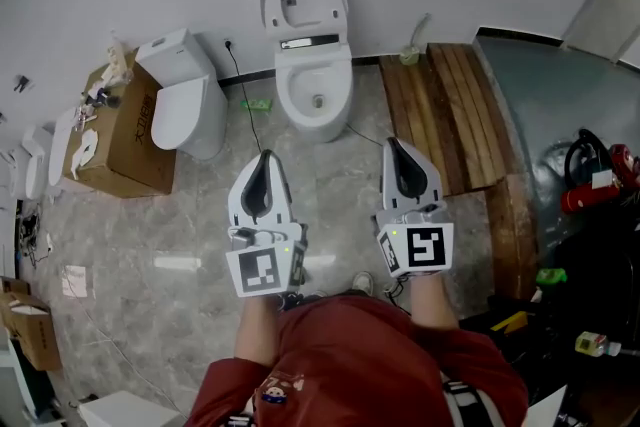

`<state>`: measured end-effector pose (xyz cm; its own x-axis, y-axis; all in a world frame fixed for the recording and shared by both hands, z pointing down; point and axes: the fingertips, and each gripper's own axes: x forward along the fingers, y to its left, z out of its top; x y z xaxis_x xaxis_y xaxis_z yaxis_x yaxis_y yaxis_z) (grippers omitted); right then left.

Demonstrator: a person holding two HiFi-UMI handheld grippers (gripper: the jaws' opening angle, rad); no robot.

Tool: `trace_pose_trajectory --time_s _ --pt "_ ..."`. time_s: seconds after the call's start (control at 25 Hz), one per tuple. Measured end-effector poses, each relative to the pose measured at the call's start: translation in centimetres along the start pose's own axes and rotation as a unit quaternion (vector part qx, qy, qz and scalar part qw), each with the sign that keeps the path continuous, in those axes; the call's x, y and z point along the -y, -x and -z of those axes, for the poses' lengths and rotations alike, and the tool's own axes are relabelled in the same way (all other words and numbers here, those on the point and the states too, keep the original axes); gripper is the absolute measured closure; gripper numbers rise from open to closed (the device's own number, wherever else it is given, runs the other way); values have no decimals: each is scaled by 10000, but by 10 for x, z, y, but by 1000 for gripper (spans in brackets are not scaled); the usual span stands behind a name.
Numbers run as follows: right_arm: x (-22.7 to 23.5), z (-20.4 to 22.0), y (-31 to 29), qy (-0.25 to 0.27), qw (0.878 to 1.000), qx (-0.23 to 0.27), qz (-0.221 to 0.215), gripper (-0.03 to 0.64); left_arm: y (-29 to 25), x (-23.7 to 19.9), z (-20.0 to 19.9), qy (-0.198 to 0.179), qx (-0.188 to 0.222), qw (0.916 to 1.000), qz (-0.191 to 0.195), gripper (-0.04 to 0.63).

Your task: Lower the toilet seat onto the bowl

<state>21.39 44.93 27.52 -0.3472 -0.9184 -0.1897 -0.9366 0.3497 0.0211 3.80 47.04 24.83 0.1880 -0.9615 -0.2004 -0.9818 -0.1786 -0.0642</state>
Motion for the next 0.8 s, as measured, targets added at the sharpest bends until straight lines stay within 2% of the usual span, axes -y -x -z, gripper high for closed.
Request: trace_pose_trajectory --time_s 0.28,0.44,0.64,0.8 --pt "32 11 9 -69 9999 -99 -4 600 -4 21 7 -84 -142 9998 -135 583" --pt "41 18 12 -150 9998 -153 33 600 -4 29 10 -84 -161 9998 -86 583" --pt "37 25 -1 -90 9998 -173 60 600 -10 16 23 -169 -190 9996 -79 583" --pt "28 31 -16 29 9997 -229 101 600 -21 2 31 -83 -131 9999 -34 583"
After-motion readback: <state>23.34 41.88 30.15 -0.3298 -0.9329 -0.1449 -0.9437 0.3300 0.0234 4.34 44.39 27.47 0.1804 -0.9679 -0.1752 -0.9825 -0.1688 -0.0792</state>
